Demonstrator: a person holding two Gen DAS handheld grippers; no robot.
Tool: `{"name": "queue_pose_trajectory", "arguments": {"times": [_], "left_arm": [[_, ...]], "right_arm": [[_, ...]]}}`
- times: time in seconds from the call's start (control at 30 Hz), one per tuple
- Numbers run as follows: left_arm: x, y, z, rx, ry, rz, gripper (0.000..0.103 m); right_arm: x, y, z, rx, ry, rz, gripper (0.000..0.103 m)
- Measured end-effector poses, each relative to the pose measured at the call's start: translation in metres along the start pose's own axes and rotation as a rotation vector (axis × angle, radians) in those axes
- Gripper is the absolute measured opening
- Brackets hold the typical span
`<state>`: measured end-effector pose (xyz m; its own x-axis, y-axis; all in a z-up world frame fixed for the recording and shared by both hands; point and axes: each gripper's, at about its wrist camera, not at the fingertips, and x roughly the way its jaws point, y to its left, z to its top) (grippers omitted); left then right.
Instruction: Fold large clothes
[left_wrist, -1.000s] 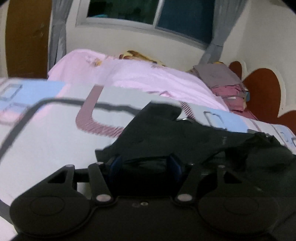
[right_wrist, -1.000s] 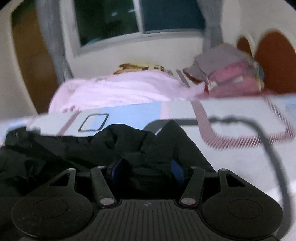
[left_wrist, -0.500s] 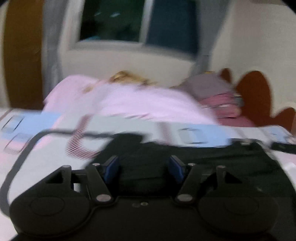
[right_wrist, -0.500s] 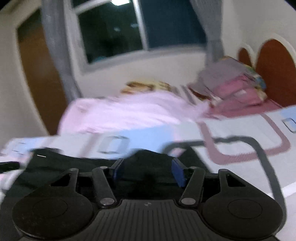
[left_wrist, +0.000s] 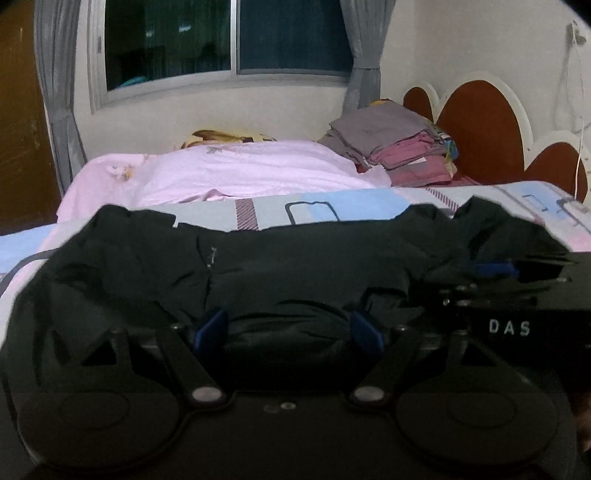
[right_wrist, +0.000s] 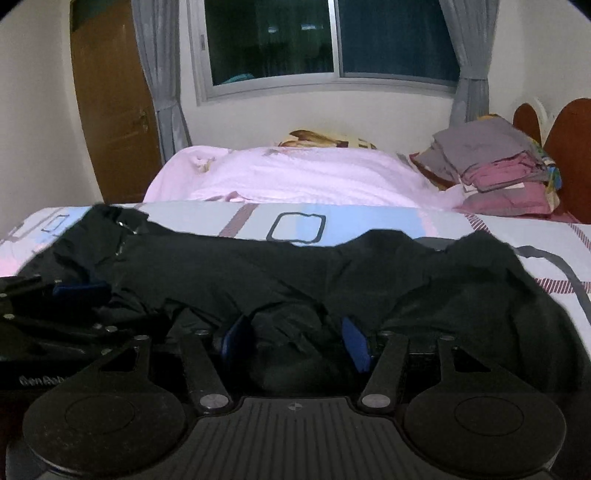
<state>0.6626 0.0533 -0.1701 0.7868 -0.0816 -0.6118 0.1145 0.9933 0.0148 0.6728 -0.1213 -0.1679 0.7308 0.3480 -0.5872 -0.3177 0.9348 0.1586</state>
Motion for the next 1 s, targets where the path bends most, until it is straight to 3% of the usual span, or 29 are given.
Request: {"name": "queue_pose_trajectory", "arguments": {"times": [0.37, 0.53, 0.6, 0.67, 0.73, 0.8, 0.9, 1.0], "left_arm": [[0.011, -0.007, -0.021, 0.000, -0.061, 0.017, 0.080], [0.009, -0.007, -0.017, 0.011, -0.026, 0.015, 0.079], [-0.001, -0.009, -0.007, 0.022, 0.007, 0.018, 0.073], [-0.034, -0.017, -0.003, 0.024, -0.040, -0.011, 0.072], [-0.066, -0.029, -0.006, 0.029, -0.108, -0.039, 0.080], [-0.080, -0.045, -0.012, 0.059, -0.122, -0.052, 0.082], [-0.072, -0.062, -0.026, 0.080, -0.044, -0.035, 0.081], [-0.063, -0.059, -0.041, 0.047, -0.040, -0.028, 0.083]], "right_arm": [[0.007, -0.010, -0.029, 0.049, -0.104, 0.024, 0.057], [0.004, -0.006, -0.021, 0.018, -0.060, 0.007, 0.057], [-0.010, -0.002, -0.011, -0.002, -0.023, -0.006, 0.057], [-0.040, -0.004, -0.005, 0.009, -0.058, 0.013, 0.057], [-0.064, -0.006, -0.005, 0.010, -0.086, 0.004, 0.057], [-0.080, -0.008, -0.010, 0.002, -0.090, -0.011, 0.057], [-0.084, -0.010, -0.023, -0.003, -0.043, -0.039, 0.057], [-0.077, -0.018, -0.043, 0.051, 0.001, -0.046, 0.057]]}}
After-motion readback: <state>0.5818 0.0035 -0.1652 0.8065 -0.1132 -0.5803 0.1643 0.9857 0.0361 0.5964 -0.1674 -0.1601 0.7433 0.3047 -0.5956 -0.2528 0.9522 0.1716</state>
